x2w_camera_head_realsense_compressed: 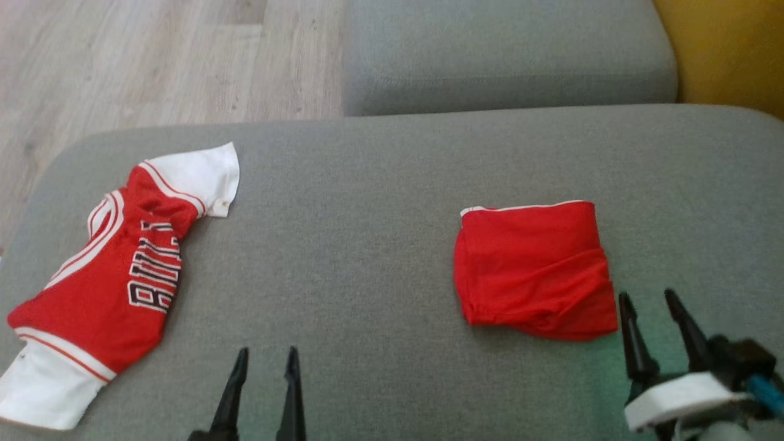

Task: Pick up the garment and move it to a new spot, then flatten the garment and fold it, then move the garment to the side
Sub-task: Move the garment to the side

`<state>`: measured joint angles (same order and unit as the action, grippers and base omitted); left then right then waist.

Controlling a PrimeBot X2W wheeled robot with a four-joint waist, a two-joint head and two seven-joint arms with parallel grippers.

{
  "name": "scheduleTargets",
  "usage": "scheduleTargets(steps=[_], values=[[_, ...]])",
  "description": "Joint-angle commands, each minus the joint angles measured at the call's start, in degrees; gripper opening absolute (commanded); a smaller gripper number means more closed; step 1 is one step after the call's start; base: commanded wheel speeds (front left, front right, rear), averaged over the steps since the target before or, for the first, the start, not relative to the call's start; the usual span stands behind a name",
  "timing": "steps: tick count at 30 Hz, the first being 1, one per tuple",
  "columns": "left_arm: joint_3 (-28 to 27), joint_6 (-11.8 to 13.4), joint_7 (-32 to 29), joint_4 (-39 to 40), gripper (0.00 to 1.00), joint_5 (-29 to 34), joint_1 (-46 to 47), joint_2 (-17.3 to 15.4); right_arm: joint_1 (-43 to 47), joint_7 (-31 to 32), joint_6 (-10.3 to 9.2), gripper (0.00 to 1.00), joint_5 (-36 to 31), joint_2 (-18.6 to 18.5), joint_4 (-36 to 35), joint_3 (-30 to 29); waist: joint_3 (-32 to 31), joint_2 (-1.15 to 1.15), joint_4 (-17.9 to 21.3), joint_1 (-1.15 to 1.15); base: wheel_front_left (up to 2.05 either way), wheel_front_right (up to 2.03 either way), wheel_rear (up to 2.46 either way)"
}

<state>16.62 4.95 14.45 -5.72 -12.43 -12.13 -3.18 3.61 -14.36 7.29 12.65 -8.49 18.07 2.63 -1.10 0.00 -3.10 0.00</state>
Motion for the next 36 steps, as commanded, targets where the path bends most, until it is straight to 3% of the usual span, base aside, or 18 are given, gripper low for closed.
scheduleTargets(steps=[1, 8, 16, 17, 18, 19, 25, 36], values=[[-0.9, -0.2, 0.5, 1.6, 1.00, 0.4, 3.6, 0.3, -4.9, 0.1, 0.20, 1.00, 0.5, -2.2, 0.9, 0.3, 1.4, 0.00, -0.6, 0.00, 0.00, 0.00, 0.00], [1.5, 0.3, 0.5, 1.7, 1.00, -0.1, 6.6, 0.3, -14.3, 5.3, 0.20, 1.00, 5.5, -4.4, 10.1, -0.5, 6.4, 0.00, -1.9, 0.00, 0.00, 0.00, 0.00], [2.9, 1.0, 0.5, 1.5, 1.00, -0.3, 9.2, 0.3, -20.3, 11.1, 0.20, 1.00, 13.1, -4.9, 17.4, 5.8, 9.7, 0.00, -2.3, 0.00, 0.00, 0.00, 0.00], [3.0, 1.1, 0.5, 1.5, 1.00, -0.3, 9.5, 0.3, -20.7, 12.0, 0.20, 0.78, 14.4, -4.9, 18.0, 7.0, 9.9, 0.00, -2.3, 0.00, 0.00, 0.00, 0.00], [3.1, 1.1, 0.5, 1.4, 1.00, -0.3, 9.8, 0.3, -21.1, 12.5, 0.20, 0.36, 15.6, -5.0, 18.5, 7.9, 10.2, 0.00, -2.3, 0.00, 0.00, 0.00, 0.00], [3.1, 1.2, 0.5, 1.4, 1.00, -0.3, 10.0, 0.3, -21.4, 12.6, 0.20, 0.02, 16.5, -5.3, 18.7, 8.7, 10.4, 0.00, -2.3, 0.00, 0.00, 0.00, 0.00], [3.0, 1.6, 0.5, 2.4, 1.00, -0.3, 11.2, 0.3, -24.2, 9.0, 0.20, 0.00, 18.1, -9.5, 18.9, 8.2, 12.6, 0.00, -0.4, 0.00, 0.00, 0.00, 0.00], [3.4, 0.4, 0.5, 4.5, 1.00, 2.9, 18.1, 0.3, -35.8, 11.4, 0.20, 0.00, 13.4, -24.7, 19.4, 5.2, 25.9, 0.00, 7.0, 0.00, 0.00, 0.00, 0.00]])
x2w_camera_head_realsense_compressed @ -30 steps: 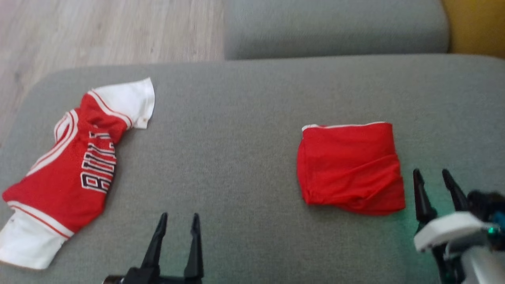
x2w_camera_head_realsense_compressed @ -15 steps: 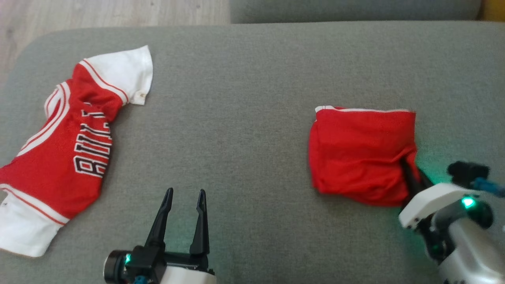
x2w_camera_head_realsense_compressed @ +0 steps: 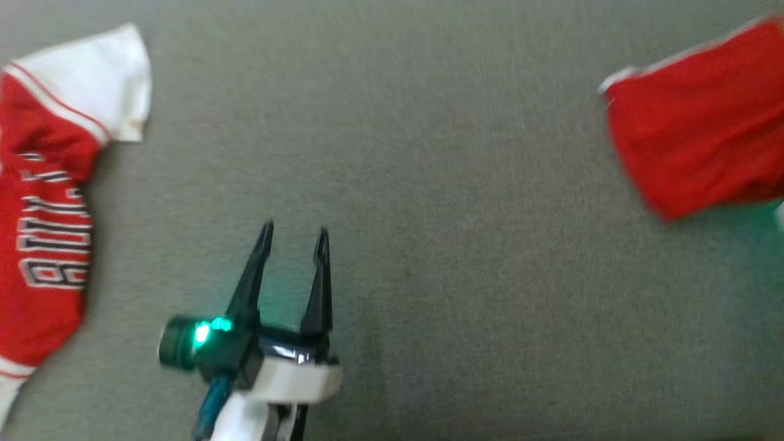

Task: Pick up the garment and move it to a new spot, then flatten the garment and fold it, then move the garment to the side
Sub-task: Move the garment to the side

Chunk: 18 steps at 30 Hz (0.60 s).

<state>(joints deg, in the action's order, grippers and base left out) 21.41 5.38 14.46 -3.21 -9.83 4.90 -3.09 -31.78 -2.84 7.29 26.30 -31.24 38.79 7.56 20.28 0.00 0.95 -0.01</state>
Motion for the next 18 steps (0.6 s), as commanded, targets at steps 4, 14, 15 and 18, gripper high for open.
scheduleTargets(steps=[4, 14, 15, 18], values=[[-1.6, -1.1, 0.5, 1.9, 1.00, 2.0, 4.7, 0.2, -5.0, -0.2, 0.20, 0.00, -1.9, -6.0, 0.7, -0.7, 9.1, 0.00, 4.7, 0.01, 0.00, 0.00, 0.00], [-1.2, -2.2, 0.5, 0.7, 1.00, 2.6, 9.3, 0.2, -10.2, -3.6, 0.20, 1.00, -9.0, -9.4, 5.8, -4.7, 11.7, 0.00, 5.8, 0.01, 0.00, 0.00, 0.00], [-1.1, -2.2, 0.5, 0.5, 1.00, 2.4, 9.4, 0.2, -10.4, -4.7, 0.20, 1.00, -10.3, -8.8, 6.3, -5.3, 11.0, 0.00, 5.6, 0.01, 0.00, 0.00, 0.00], [-1.0, -1.8, 0.5, 0.0, 1.00, 1.5, 9.0, 0.2, -9.7, -7.8, 0.20, 1.00, -13.1, -5.3, 6.7, -6.0, 8.2, 0.00, 5.0, 0.01, 0.00, 0.00, 0.00]])
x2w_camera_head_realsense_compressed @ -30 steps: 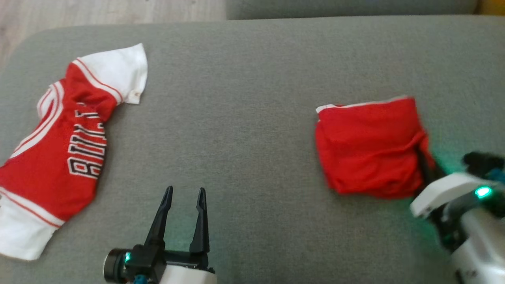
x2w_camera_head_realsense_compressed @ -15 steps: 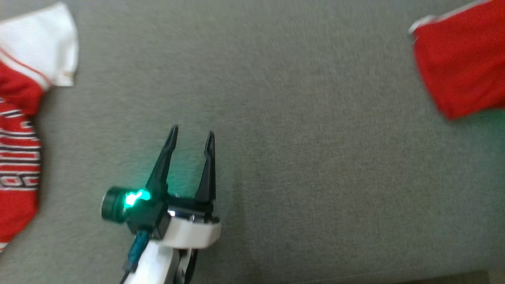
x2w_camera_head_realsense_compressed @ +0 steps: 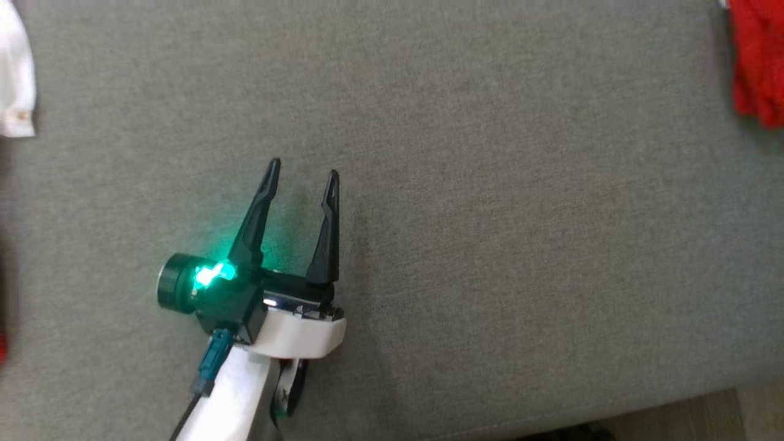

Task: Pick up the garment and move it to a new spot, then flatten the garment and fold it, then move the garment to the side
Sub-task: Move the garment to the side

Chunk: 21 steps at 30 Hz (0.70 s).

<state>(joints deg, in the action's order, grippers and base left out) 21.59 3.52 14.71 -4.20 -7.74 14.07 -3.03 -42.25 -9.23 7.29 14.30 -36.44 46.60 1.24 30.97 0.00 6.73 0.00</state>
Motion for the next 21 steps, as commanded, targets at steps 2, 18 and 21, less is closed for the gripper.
scheduleTargets(steps=[2, 18, 21], values=[[-1.0, 0.4, 0.3, 0.6, 1.00, -1.3, -1.2, 0.1, 2.3, -2.9, 0.20, 1.00, -2.8, 3.2, -1.8, 0.5, -5.2, 0.00, -1.2, 0.00, 0.00, 0.00, 0.00], [-4.5, 3.0, 0.3, -1.0, 1.00, -5.9, -13.4, 0.1, 28.1, -5.7, 0.20, 1.00, 2.9, 21.9, -23.1, 8.2, -26.4, 0.00, -8.8, 0.00, 0.00, 0.00, 0.00], [-5.9, 3.5, 0.3, 0.1, 1.00, -5.6, -16.1, 0.1, 34.3, -5.7, 0.20, 1.00, 1.0, 24.3, -29.8, 7.0, -29.3, 0.00, -9.7, 0.00, 0.00, 0.00, 0.00]])
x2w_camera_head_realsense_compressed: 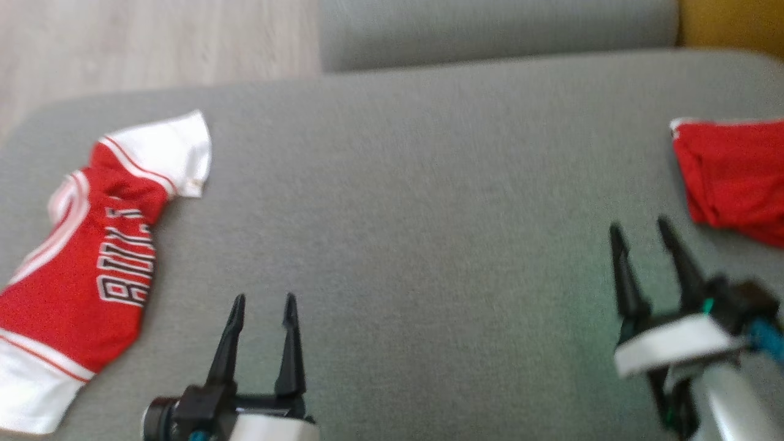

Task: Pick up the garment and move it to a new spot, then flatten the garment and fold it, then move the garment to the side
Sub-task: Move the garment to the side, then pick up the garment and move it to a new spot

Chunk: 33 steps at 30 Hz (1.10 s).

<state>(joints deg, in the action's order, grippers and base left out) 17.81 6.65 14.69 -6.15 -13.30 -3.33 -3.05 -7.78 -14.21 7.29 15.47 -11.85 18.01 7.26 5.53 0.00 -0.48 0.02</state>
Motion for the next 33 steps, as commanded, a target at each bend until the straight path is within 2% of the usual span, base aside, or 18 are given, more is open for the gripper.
scheduleTargets(steps=[1, 5, 12, 33], values=[[-2.6, 0.4, 0.3, 2.6, 1.00, 0.1, 0.6, 0.2, 1.8, -0.8, 0.20, 1.00, -0.3, 0.6, -3.3, 0.9, -4.7, 0.00, -2.7, -0.02, 0.00, 0.00, 0.00], [-4.4, 0.8, 0.3, 4.8, 1.00, 1.4, -2.3, 0.2, 8.4, -0.8, 0.20, 1.00, -2.0, 2.4, -8.8, 0.4, -6.9, 0.00, -3.0, -0.02, 0.00, 0.00, 0.00], [-6.3, 0.1, 0.3, 4.6, 1.00, 2.8, -5.8, 0.2, 15.7, -0.8, 0.20, 1.00, -5.4, 5.0, -9.8, -1.7, -9.3, 0.00, -3.7, -0.02, 0.00, 0.00, 0.00], [-7.0, -1.0, 0.3, 4.8, 1.00, 2.7, -6.1, 0.2, 15.5, -0.8, 0.20, 1.00, -6.2, 7.1, -11.3, -3.6, -9.3, 0.00, -3.7, -0.02, 0.00, 0.00, 0.00]])
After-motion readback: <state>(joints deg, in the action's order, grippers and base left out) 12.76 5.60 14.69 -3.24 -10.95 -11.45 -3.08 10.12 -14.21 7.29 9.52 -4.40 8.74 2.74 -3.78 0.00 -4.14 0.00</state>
